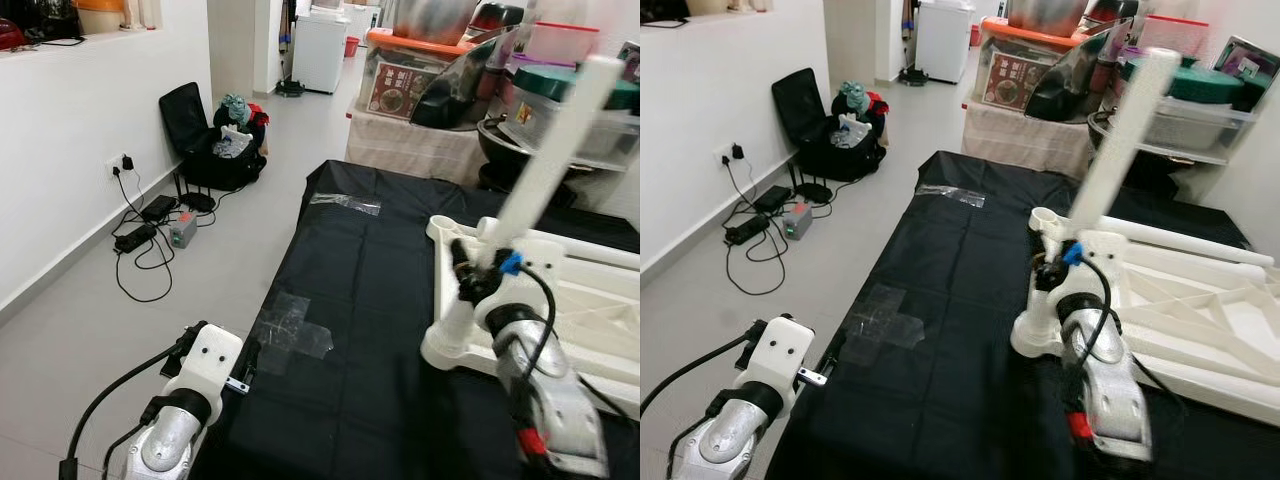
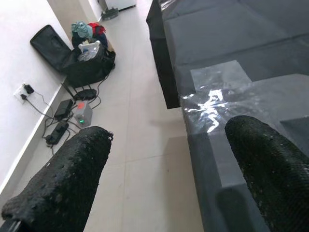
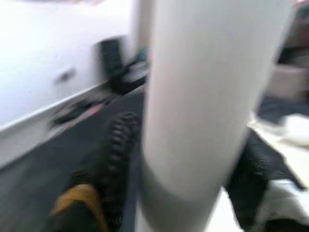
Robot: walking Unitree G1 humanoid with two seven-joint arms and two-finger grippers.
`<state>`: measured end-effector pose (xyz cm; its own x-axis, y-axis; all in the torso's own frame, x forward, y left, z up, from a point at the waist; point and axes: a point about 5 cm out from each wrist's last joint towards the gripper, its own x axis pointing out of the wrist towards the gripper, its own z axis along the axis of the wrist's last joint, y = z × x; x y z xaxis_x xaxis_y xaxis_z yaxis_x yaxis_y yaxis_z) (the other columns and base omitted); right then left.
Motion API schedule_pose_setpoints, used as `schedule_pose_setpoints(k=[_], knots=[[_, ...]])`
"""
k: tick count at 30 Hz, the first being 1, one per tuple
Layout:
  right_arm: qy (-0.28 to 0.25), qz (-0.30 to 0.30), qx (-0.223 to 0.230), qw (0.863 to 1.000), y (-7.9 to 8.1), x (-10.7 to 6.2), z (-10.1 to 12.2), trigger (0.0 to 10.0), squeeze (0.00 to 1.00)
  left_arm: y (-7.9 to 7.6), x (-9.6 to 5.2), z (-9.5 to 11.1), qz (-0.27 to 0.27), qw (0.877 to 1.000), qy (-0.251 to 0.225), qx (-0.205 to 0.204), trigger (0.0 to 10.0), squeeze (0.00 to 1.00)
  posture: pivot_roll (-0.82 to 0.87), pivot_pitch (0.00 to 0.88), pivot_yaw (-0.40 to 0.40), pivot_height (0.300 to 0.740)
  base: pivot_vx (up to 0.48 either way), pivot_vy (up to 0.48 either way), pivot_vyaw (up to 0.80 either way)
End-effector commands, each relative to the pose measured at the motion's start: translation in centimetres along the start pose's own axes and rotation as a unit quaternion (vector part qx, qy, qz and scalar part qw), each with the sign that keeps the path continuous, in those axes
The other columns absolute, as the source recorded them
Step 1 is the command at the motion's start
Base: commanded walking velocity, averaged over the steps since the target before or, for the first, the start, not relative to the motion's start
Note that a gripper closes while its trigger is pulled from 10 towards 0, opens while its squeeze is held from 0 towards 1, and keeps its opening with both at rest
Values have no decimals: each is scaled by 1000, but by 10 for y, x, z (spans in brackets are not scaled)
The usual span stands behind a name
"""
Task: Building children table
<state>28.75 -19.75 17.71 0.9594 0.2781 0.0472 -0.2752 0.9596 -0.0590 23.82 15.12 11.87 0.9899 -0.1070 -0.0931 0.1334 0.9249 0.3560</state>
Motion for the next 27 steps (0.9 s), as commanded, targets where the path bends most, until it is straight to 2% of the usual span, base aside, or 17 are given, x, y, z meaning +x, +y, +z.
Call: schedule_pose_setpoints(k=[1, 3, 4, 5, 7, 8, 10, 12, 13, 14, 18, 19, 20, 23, 25, 26, 27], knots=[[37, 111, 5, 993, 28, 1, -17, 0, 0, -1, 0, -2, -1, 1000, 4, 4, 10000, 0, 121, 0, -163, 740, 0, 0, 0], [69, 107, -15, 992, 28, 1, -30, 0, 0, -1, 0, -2, 0, 1000, 4, 5, 10000, 0, 121, 0, -163, 740, 0, 0, 0], [106, 70, -19, 992, 24, 3, -43, 0, 0, 0, 0, -2, 1, 1000, 5, 6, 10000, 0, 127, 0, -163, 740, 0, 0, 0], [106, 70, -19, 992, 24, 3, -43, 0, 0, 0, 0, -2, 1, 1000, 5, 6, 10000, 0, 127, 0, -163, 740, 0, 0, 0], [163, -57, -26, 985, 6, 11, -59, 0, 0, 1, 0, -2, 1, 1000, 5, 8, 10000, 0, 127, 0, -163, 740, 0, 0, 0], [163, -57, -26, 985, 6, 11, -59, 0, 0, 1, 0, -2, 1, 1000, 5, 8, 10000, 0, 127, 0, -163, 740, 0, 0, 0], [170, -204, -4, 964, -18, 12, -63, 0, 0, 1, 0, -3, 1, 1000, 6, 8, 10000, 0, 126, 0, -163, 740, 0, 0, 0], [170, -232, 7, 958, -24, 10, -64, 0, 0, 1, 0, -3, 1, 1000, 6, 9, 10000, 0, 126, 0, -163, 740, 0, 0, 0], [172, -362, 29, 916, -45, -5, -64, 0, 0, 1, 0, -3, 1, 1000, 6, 9, 10000, 0, 124, 0, -163, 740, 0, 0, 0], [174, -393, 33, 902, -51, -12, -65, 0, 0, 1, 0, -3, 1, 1000, 6, 9, 10000, 0, 124, 0, -163, 740, 0, 0, 0], [178, -420, 30, 890, -57, -21, -66, 0, 0, 1, 0, -3, 2, 1000, 6, 9, 10000, 0, 123, 0, -163, 740, 0, 0, 0], [177, -445, 34, 877, -59, -27, -66, 0, 0, 1, 0, -3, 2, 1000, 6, 9, 10000, 0, 123, 0, -163, 740, 0, 0, 0], [162, -458, 25, 874, -55, -33, -56, 0, 0, 1, 0, -3, 0, 1000, 6, 8, 10000, 0, 105, 0, -154, 740, 0, 0, 0], [151, -471, 19, 869, -51, -37, -49, 0, 0, 0, 0, -3, -1, 1000, 6, 8, 10000, 0, 105, 0, -154, 740, 0, 0, 0], [143, -466, 16, 873, -44, -36, -42, 0, 0, 0, 0, -3, -2, 1000, 6, 8, 10000, 0, 98, 0, -151, 740, 0, 0, 0], [138, -446, 19, 884, -34, -29, -37, 2000, 0, -1, 0, -3, -4, 1000, 5, 8, 10000, 0, 100, 0, -152, 740, 0, 0, 0], [138, -446, 19, 884, -34, -29, -37, 2000, 0, -1, 0, -3, -4, 1000, 5, 8, 10000, 0, 100, 0, -152, 740, 0, 0, 0]])
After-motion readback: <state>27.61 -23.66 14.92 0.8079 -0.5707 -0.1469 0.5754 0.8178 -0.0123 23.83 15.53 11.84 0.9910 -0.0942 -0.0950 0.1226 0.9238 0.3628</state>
